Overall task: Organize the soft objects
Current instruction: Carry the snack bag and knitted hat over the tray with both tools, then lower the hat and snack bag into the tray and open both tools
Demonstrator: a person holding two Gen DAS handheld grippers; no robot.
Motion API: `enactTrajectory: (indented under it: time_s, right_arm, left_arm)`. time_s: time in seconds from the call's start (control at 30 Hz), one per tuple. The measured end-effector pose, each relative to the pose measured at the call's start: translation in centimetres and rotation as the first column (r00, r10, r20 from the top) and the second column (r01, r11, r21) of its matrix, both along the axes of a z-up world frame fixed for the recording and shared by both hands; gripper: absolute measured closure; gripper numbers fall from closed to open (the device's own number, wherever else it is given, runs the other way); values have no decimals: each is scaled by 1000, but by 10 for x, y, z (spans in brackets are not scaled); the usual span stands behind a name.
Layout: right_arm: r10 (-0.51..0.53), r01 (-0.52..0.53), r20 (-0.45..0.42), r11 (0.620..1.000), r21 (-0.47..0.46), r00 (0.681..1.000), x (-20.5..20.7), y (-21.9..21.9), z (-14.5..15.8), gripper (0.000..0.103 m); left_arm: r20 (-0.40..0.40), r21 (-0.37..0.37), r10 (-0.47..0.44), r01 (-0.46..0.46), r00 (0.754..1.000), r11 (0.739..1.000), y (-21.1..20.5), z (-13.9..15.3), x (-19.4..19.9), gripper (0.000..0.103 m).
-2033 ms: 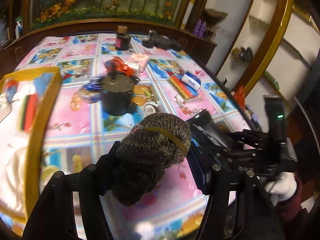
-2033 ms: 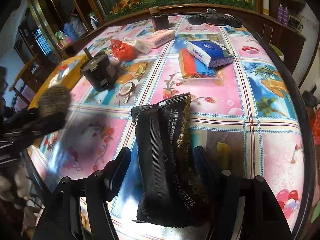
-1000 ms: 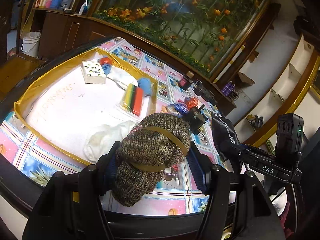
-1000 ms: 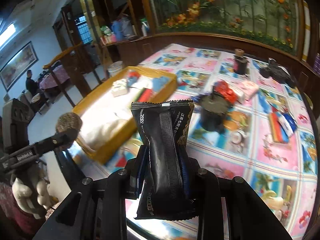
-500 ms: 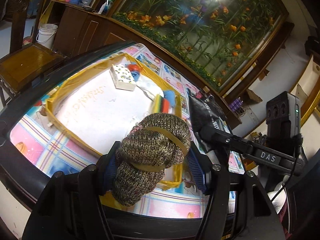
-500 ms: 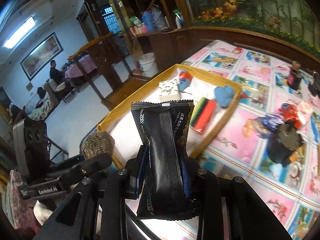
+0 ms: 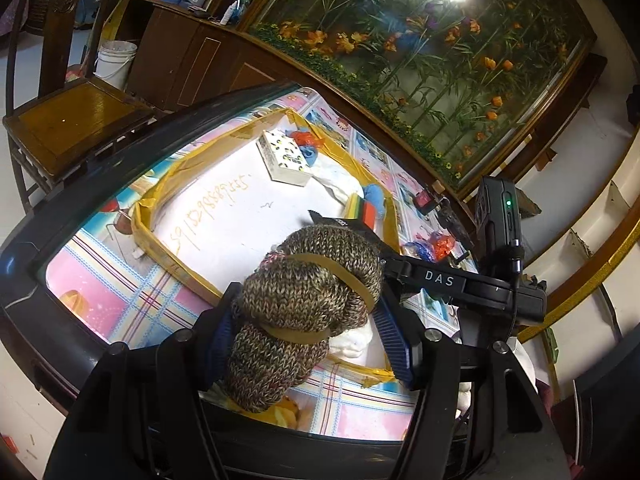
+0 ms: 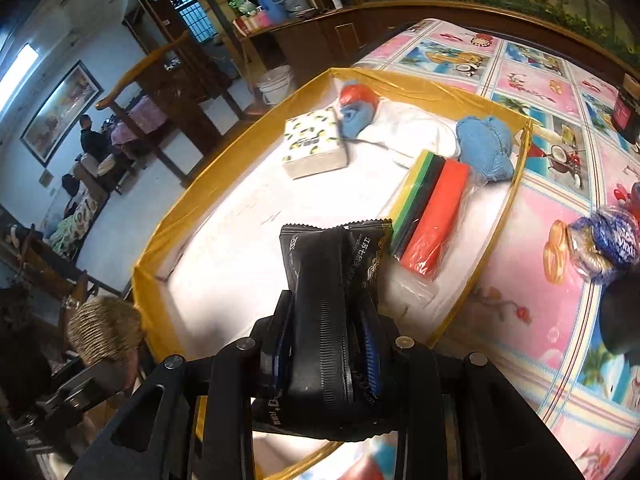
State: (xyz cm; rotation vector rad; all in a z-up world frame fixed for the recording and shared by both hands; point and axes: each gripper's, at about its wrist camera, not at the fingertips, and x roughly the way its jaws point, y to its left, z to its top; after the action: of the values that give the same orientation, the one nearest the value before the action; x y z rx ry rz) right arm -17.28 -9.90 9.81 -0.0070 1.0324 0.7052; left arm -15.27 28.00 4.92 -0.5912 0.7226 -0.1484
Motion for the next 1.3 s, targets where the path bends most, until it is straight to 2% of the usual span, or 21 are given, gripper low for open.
enactTrajectory:
  time_s: [0.13,0.4,0.53,0.63,0.77,0.87,0.93,1.03,1.13,1.2,1.3]
  right_arm:
    - [-7,9,54,1000,-25,999,7,7,-2,74]
    - [-32,27,35,992,126,999,7,-27,-13,73]
    - [-48,43,25,983,178,999,17,-35,-19,73]
    - [-52,45,34,979,197,998,13,-39,-24,73]
    - [-61,49,52,978,201,997,7,-44,-24,73]
    - [-63,49,65,979,196,996,2,-45,-22,73]
    - [-64,49,76,981,189,995,-1,-45,-20,73]
    - [-72,56,80,981,186,994,-5,-45,-18,73]
    - [-74,57,91,982,179,993,-9,-42,-8,73]
    - [-74,56,115,987,151,991,-6,-34,4,73]
    - [-61,42,130,989,139,990,0,-18,20,73]
  left_arm:
    - [-29,10,-4,4,1000,1000,2,2,11,40]
    - [-87,105,-88,97,992,990,-12,19,59,40]
    - [-124,209,-80,105,989,972,-20,25,99,40]
    - [-174,229,-52,92,983,969,-18,18,133,40]
    - [-215,309,10,59,977,949,-12,2,175,38]
    - [-292,263,5,75,956,962,-2,-16,191,37]
    - [-275,236,-9,77,961,969,2,-15,185,36]
    - [-256,189,-46,96,966,977,5,-6,170,29]
    - [-217,191,-53,96,975,977,6,10,150,28]
    - [-172,197,-47,82,984,977,7,22,132,28]
    - [-97,160,-58,73,994,984,9,34,98,27]
